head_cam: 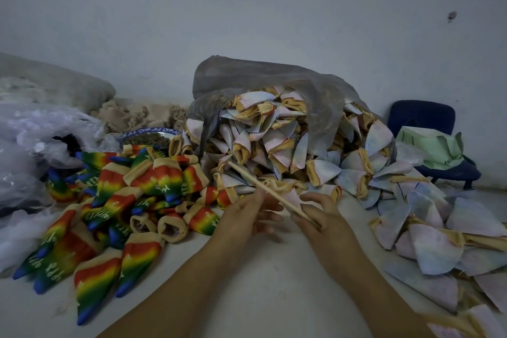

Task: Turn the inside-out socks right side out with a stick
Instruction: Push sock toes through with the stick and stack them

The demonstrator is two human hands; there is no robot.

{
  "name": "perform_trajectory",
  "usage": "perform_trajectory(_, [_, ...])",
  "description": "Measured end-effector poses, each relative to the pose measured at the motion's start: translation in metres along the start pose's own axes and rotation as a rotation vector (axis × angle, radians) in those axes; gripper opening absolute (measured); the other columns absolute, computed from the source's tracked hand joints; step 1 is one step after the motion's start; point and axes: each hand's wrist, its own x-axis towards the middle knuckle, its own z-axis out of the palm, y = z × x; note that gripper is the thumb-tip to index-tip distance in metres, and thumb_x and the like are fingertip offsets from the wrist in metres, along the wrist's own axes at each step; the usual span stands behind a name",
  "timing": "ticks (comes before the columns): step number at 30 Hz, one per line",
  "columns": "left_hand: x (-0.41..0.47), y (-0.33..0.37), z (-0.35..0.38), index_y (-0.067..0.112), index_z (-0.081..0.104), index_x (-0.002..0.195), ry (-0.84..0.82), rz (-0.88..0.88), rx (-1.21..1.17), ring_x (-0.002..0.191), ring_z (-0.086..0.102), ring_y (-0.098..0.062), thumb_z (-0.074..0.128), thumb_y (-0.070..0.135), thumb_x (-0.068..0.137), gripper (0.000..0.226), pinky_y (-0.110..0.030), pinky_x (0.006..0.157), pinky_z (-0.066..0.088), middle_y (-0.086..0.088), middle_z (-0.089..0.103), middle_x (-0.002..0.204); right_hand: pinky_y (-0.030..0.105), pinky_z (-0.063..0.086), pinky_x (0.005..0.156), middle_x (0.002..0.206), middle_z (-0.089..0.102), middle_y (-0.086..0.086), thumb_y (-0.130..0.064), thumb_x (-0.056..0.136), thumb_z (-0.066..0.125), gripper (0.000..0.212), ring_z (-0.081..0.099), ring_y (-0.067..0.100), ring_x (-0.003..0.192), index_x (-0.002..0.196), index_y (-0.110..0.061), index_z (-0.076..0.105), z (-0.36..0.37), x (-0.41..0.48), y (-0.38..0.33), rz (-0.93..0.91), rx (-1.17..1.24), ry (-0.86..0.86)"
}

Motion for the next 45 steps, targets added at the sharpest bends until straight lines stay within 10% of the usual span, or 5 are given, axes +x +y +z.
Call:
perform_trajectory(15, [0.005,-0.004,-0.004,0.025,0.074,0.075,0.079,-0.054,-0.014,0.06,0.06,0.0,0.059,0.017,0.096,0.027,-0.018,0.057,0.049,0.007,0.067,0.072,0.011,0.04,0.056,0.118,0.04,-0.017,-0.006,0.092,0.043,0.049,0.052,0.002,0.069,0.126,-0.039,0.054,0.0,-0.003,-0.001,0.009,0.035,-0.003])
perform_trajectory(19, [-0.001,-0.001,0.002,0.042,0.066,0.086,0.15,0.206,0.456,0.08,0.063,0.006,0.061,0.027,0.096,0.019,-0.011,0.064,0.048,0.026,0.066,0.087,-0.002,0.035,0.065,0.102,0.049,-0.019,-0.05,0.089,0.05,0.008,0.049,-0.016,0.086,0.095,-0.049,0.054,-0.004,-0.001,-0.018,0.101,0.157,0.17])
perform_trajectory(23, [-0.009,-0.003,0.014,0.047,0.064,0.082,0.069,0.348,0.506,0.074,0.062,-0.001,0.061,0.018,0.095,0.032,-0.013,0.061,0.05,0.024,0.064,0.088,0.01,0.044,0.068,0.105,0.051,-0.026,-0.079,0.067,0.046,0.048,0.054,-0.01,0.091,0.104,-0.049,0.054,0.008,-0.005,-0.032,0.152,0.254,0.079])
perform_trajectory(33, [-0.009,-0.001,0.016,0.019,0.068,0.092,0.128,0.087,0.107,0.042,0.049,-0.008,0.06,0.017,0.097,0.009,-0.017,0.042,0.04,-0.002,0.057,0.05,0.003,0.037,0.066,0.087,0.057,-0.016,-0.026,0.095,0.052,0.019,0.052,-0.011,0.083,0.089,-0.039,0.064,0.01,-0.002,-0.026,0.189,0.207,0.123])
perform_trajectory(45, [-0.001,0.007,0.018,0.005,0.051,0.091,-0.18,-0.242,-0.593,0.034,0.034,-0.004,0.057,0.013,0.086,0.011,-0.015,0.033,0.029,-0.002,0.048,0.06,0.013,0.035,0.048,0.045,0.05,-0.021,-0.036,0.097,0.048,0.022,0.045,-0.006,0.044,0.086,-0.025,0.063,0.013,0.001,-0.027,0.389,0.632,0.1])
